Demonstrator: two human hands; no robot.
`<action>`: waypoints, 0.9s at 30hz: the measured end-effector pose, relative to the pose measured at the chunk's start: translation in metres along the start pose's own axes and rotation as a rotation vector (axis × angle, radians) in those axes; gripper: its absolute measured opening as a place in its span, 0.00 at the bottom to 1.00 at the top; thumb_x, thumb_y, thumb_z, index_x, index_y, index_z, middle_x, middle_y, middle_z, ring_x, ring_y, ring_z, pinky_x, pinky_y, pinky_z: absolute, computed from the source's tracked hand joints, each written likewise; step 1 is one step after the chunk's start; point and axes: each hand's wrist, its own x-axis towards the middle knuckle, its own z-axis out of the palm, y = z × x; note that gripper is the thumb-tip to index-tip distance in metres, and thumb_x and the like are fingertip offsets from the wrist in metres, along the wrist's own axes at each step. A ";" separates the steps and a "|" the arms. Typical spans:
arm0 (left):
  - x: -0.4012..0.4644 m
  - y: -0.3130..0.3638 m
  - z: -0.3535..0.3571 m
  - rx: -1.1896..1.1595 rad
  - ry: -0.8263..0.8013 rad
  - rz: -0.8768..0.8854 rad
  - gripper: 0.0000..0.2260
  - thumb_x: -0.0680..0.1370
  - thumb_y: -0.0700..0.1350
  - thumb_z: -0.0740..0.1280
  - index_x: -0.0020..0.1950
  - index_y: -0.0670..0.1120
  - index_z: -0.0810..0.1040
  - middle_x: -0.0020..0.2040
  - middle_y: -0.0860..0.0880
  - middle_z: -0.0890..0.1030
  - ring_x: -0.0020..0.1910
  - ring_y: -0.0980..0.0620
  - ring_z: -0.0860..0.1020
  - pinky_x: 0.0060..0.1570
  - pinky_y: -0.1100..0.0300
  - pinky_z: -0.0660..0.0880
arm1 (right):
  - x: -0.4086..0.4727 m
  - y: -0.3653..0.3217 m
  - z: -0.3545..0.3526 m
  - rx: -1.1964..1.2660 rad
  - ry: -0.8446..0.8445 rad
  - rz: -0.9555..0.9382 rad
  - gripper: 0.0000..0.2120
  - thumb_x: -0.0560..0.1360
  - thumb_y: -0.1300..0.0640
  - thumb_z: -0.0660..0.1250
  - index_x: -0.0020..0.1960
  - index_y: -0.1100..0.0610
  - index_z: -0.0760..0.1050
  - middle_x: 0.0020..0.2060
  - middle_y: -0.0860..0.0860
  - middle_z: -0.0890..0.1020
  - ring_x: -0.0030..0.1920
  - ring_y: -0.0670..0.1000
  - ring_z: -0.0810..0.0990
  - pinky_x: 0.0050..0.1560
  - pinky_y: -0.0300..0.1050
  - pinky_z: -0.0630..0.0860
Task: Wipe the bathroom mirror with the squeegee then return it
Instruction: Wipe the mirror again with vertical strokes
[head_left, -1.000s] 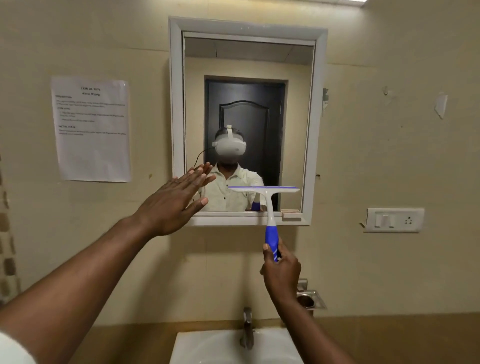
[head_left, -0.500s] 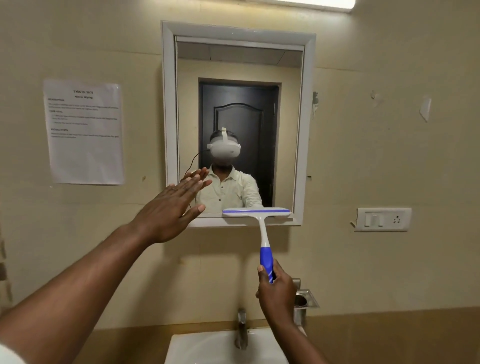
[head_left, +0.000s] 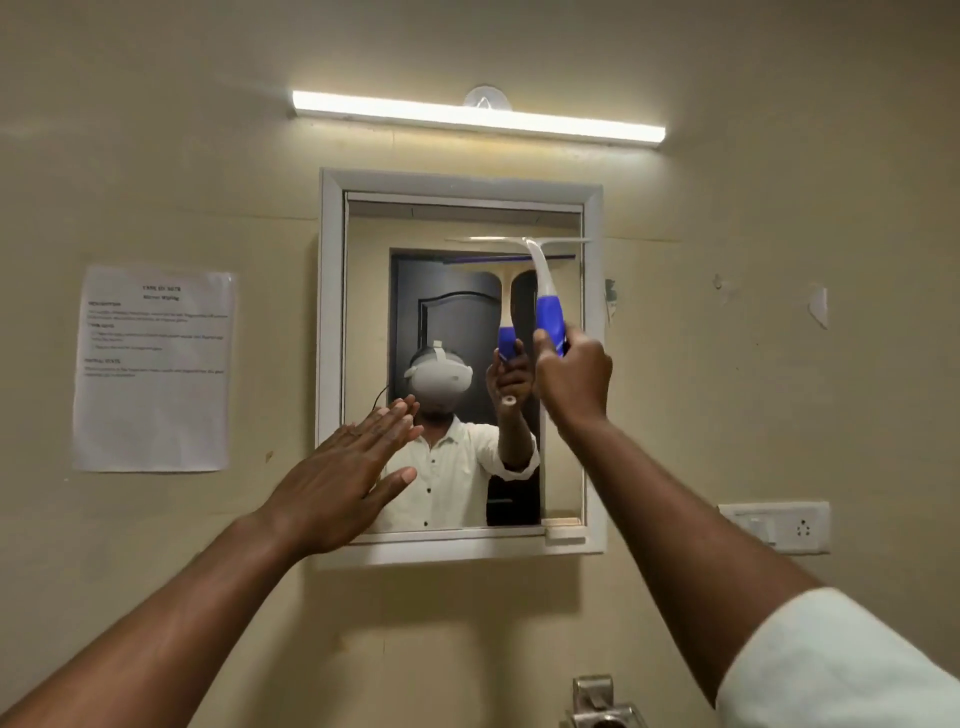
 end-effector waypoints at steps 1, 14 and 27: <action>0.004 0.000 -0.001 0.001 0.004 0.007 0.25 0.79 0.61 0.47 0.70 0.62 0.36 0.71 0.65 0.37 0.70 0.68 0.35 0.70 0.66 0.39 | 0.014 -0.004 0.002 0.005 0.002 -0.008 0.14 0.77 0.54 0.63 0.59 0.61 0.74 0.36 0.48 0.75 0.32 0.41 0.72 0.31 0.28 0.65; 0.046 0.003 -0.014 0.031 0.016 0.015 0.29 0.76 0.64 0.43 0.75 0.57 0.39 0.76 0.61 0.40 0.73 0.64 0.37 0.72 0.63 0.40 | 0.058 0.001 0.028 0.015 0.029 -0.029 0.14 0.77 0.57 0.63 0.60 0.61 0.73 0.40 0.53 0.78 0.38 0.50 0.80 0.34 0.32 0.70; 0.049 0.001 0.002 0.020 0.005 0.011 0.30 0.74 0.65 0.41 0.74 0.58 0.38 0.76 0.61 0.39 0.74 0.64 0.37 0.74 0.63 0.41 | 0.049 0.014 0.026 0.089 -0.004 0.011 0.19 0.77 0.57 0.64 0.65 0.61 0.70 0.48 0.58 0.80 0.46 0.55 0.82 0.48 0.45 0.79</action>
